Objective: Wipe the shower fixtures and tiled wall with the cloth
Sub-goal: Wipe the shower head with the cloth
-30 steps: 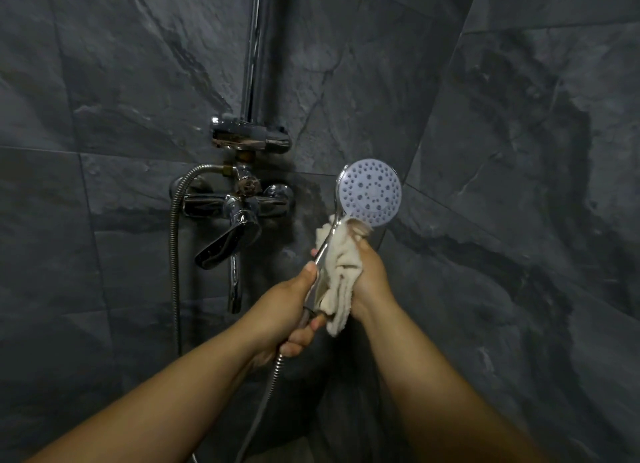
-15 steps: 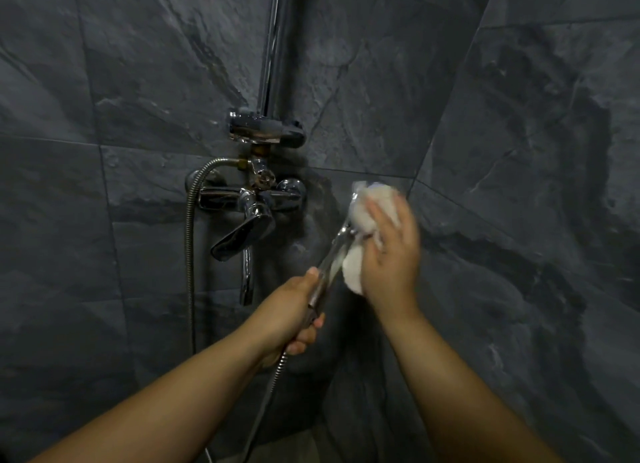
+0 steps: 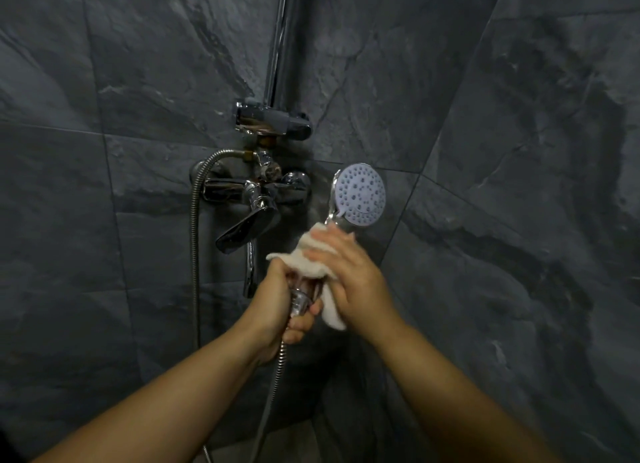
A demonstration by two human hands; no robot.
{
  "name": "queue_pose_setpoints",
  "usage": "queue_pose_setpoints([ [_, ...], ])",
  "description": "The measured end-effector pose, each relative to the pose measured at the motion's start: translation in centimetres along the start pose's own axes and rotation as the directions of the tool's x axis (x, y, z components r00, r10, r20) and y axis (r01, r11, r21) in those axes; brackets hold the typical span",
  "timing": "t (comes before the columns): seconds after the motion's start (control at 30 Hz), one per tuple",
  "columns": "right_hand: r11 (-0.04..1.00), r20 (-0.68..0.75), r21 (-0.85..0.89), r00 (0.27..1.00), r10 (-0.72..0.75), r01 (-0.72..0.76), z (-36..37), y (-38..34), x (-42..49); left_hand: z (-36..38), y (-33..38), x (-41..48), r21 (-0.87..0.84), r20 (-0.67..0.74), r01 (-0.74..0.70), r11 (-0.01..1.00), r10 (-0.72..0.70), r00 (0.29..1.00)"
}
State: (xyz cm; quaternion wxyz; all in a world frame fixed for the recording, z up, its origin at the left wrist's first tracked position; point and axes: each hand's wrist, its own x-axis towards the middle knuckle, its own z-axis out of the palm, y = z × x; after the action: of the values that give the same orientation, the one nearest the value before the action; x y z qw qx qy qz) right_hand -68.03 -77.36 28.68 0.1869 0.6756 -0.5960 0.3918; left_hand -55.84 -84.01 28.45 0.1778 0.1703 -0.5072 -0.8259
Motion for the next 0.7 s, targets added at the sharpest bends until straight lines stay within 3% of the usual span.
queue_pose_setpoints([
  [0.13,0.975,-0.147,-0.074,0.97,0.196,-0.208,-0.5,1.2,1.3,0.5,0.1,0.1,-0.026,0.062,0.056,0.998,-0.055,0.997],
  [0.3,0.975,0.022,0.091,0.979,0.201,-0.202,0.6,-0.3,-3.6,-0.5,0.9,0.6,-0.101,0.001,0.012,0.995,-0.012,1.0],
  [0.37,0.917,-0.016,0.191,0.933,0.358,-0.349,0.2,0.4,-5.0,-1.0,1.4,0.6,-0.131,-0.006,-0.017,0.991,0.017,1.0],
  [0.43,0.667,-0.086,0.466,0.72,0.689,-0.582,-0.7,0.7,-4.7,-1.1,1.9,0.7,-0.122,0.001,-0.027,0.992,0.027,1.0],
  [0.47,0.515,-0.062,0.589,0.601,0.797,-0.622,-1.0,0.8,-4.0,-1.1,2.0,0.8,-0.101,0.001,-0.022,0.995,0.022,1.0],
  [0.53,0.275,0.052,0.734,0.455,0.889,-0.62,-1.2,0.8,-1.8,-0.5,1.6,1.0,-0.009,-0.001,-0.002,1.0,0.002,1.0],
  [0.57,0.165,0.127,0.792,0.424,0.897,-0.587,-1.2,0.8,-0.7,0.0,1.2,1.0,0.05,-0.003,0.003,0.999,-0.003,1.0],
  [0.63,-0.112,0.355,0.863,0.435,0.827,-0.492,-1.5,-0.2,1.2,0.8,0.4,0.9,0.146,-0.021,-0.013,0.989,0.016,1.0],
  [0.7,-0.269,0.468,0.872,0.534,0.704,-0.409,-2.2,-0.6,1.8,1.1,0.1,0.7,0.187,-0.027,-0.034,0.982,0.04,0.999],
])
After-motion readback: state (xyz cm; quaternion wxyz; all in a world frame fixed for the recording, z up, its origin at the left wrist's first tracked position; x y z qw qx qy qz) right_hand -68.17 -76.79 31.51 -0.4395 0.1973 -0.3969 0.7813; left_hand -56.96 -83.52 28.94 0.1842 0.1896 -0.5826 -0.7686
